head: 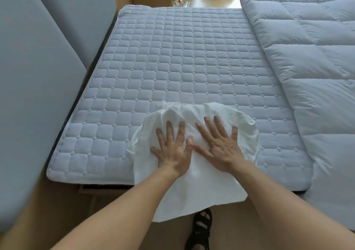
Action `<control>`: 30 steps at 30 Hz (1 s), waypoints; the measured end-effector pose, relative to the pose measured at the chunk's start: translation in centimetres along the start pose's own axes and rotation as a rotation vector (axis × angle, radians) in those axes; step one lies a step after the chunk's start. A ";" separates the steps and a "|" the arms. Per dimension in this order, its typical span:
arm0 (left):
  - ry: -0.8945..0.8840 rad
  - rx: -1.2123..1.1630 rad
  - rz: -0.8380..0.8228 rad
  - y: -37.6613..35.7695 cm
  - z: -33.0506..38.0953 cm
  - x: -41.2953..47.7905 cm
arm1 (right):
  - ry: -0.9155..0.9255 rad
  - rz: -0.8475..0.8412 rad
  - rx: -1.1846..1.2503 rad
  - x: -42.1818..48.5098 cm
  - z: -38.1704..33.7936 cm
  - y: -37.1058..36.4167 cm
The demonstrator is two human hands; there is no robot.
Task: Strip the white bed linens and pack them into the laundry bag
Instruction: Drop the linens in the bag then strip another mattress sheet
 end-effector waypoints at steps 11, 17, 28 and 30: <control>0.412 0.013 0.196 -4.1 -6.6 4.3 | -0.452 -0.102 0.318 4.1 7.6 -6.4; 0.537 -0.154 0.070 -3.7 -7.3 5.8 | -0.636 -0.195 0.520 4.5 8.8 -5.7; 0.305 -0.900 0.016 -1.1 -6.0 6.3 | -0.589 -0.184 1.032 5.2 7.8 -3.5; 0.298 -1.088 -0.022 -1.6 -5.0 6.0 | -0.479 -0.120 1.187 5.4 7.1 -2.7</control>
Point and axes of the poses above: each hand's wrist, its own x-axis towards the middle knuckle, its own y-axis out of the back of the hand, z = x × y, the point moved 5 cm from there along x, towards the middle knuckle, and after that the axes turned 1 degree about -z, right-handed, at the moved point
